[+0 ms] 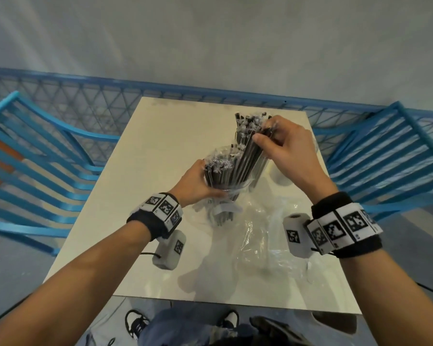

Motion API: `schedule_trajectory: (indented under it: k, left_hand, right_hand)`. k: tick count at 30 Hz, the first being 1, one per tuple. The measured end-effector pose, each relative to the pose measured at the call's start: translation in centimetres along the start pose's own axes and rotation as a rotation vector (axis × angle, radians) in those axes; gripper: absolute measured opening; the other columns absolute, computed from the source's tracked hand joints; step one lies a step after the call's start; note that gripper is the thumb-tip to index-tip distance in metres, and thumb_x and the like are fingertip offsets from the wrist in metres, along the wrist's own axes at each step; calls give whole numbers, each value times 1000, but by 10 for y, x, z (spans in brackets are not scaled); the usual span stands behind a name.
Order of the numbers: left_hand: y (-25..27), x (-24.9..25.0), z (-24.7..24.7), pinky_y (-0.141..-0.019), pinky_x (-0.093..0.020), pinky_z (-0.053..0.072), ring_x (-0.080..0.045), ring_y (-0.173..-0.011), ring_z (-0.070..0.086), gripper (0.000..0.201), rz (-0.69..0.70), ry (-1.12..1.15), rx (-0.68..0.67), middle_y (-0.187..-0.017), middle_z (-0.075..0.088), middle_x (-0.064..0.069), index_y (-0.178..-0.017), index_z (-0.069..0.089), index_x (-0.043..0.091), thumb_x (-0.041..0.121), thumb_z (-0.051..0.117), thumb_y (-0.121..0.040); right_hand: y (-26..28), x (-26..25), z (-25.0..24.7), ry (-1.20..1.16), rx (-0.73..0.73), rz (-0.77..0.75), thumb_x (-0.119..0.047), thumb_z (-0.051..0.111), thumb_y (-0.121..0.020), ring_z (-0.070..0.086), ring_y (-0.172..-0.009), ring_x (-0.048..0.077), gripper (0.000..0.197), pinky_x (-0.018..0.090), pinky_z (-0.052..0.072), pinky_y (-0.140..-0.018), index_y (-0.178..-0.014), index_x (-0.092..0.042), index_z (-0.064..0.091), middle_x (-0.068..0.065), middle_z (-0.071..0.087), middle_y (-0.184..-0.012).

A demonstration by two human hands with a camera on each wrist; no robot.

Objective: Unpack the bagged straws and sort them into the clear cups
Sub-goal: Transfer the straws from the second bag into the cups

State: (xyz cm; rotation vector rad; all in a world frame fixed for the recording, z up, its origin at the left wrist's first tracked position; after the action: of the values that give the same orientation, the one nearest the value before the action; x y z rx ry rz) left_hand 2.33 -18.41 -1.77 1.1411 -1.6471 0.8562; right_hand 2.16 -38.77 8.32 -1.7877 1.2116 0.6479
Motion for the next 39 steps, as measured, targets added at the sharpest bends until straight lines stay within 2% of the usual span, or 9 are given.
schedule_trajectory:
  k: [5, 8, 11, 14, 18, 27, 32, 36, 39]
  left_hand:
    - [-5, -3, 3, -83, -6, 46, 12, -96, 63, 67, -1, -4, -5, -107, 68, 13, -118, 61, 23, 4, 90, -61]
    - [-8, -6, 1, -92, -21, 50, -1, -100, 66, 66, -11, -19, 10, -109, 71, 6, -112, 62, 34, 6, 91, -60]
    - [-9, -9, 1, -95, -27, 50, -2, -99, 65, 65, -31, -43, 19, -108, 71, 6, -111, 62, 36, 9, 92, -59]
    - [-9, -14, 1, -101, -34, 48, -12, -110, 63, 84, -94, -78, 34, -118, 69, 4, -126, 60, 22, 37, 94, -51]
    - [-9, -22, -4, -103, -42, 47, -14, -114, 61, 103, -173, -119, 51, -121, 67, 6, -130, 56, 21, 62, 90, -41]
    - [-14, -24, -7, -104, -41, 45, -16, -116, 59, 106, -182, -125, 63, -125, 64, 4, -133, 53, 19, 61, 88, -42]
    - [-15, -26, -8, -105, -43, 45, -16, -117, 59, 108, -182, -137, 56, -126, 64, 4, -134, 53, 19, 64, 87, -42]
    - [-16, -28, -10, -104, -42, 45, -16, -117, 59, 107, -182, -140, 67, -126, 64, 4, -134, 53, 19, 64, 86, -42]
    - [-17, -30, -11, -104, -43, 45, -15, -117, 59, 109, -177, -143, 65, -127, 64, 5, -134, 52, 21, 69, 85, -42]
  right_hand:
    - [3, 15, 8, -85, -171, 68, -22, 68, -88, 66, -97, 3, 26, 31, 55, -83, -114, -23, 68, -6, 70, -112]
    - [7, 14, 12, -101, -317, 78, -25, 71, -86, 62, -81, -5, 23, 16, 47, -71, -108, -23, 73, -8, 72, -104]
    - [6, 14, 16, -84, -317, 78, -24, 75, -82, 64, -80, 1, 16, 19, 48, -73, -97, -18, 75, -8, 72, -96]
    - [2, 6, 10, -65, -232, 72, -20, 71, -85, 68, -82, 3, 14, 21, 53, -76, -98, -13, 73, -4, 74, -91]
    - [-12, -14, -20, -60, -68, 3, -17, 66, -89, 60, -59, -6, 14, 10, 47, -58, -101, -9, 68, -7, 67, -77]
    - [-52, -33, -89, -107, 197, -53, -24, 70, -86, 59, -46, 4, 20, 17, 46, -48, -93, -5, 67, -10, 73, -68]
    - [-54, -28, -83, -53, 126, -33, -21, 69, -88, 58, -47, 4, 18, 19, 47, -48, -93, -4, 67, 17, 73, -85]
    - [-53, -37, -103, -42, 177, -50, -26, 70, -87, 59, -50, 4, 21, 17, 47, -51, -96, -7, 67, -6, 73, -73]
    - [-63, -46, -150, -46, 327, -55, -47, 69, -83, 59, -54, 3, 21, 18, 47, -57, -86, -26, 64, -16, 70, -71]
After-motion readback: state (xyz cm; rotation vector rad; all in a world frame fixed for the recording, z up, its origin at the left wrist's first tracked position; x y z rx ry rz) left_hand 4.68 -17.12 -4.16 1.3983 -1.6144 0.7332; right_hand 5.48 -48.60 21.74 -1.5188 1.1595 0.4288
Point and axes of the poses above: each hand's wrist, its own y-axis away from the middle knuckle, its own z-axis out of the palm, x = y × z, the point moved 1 cm from there along -y, towards the middle knuckle
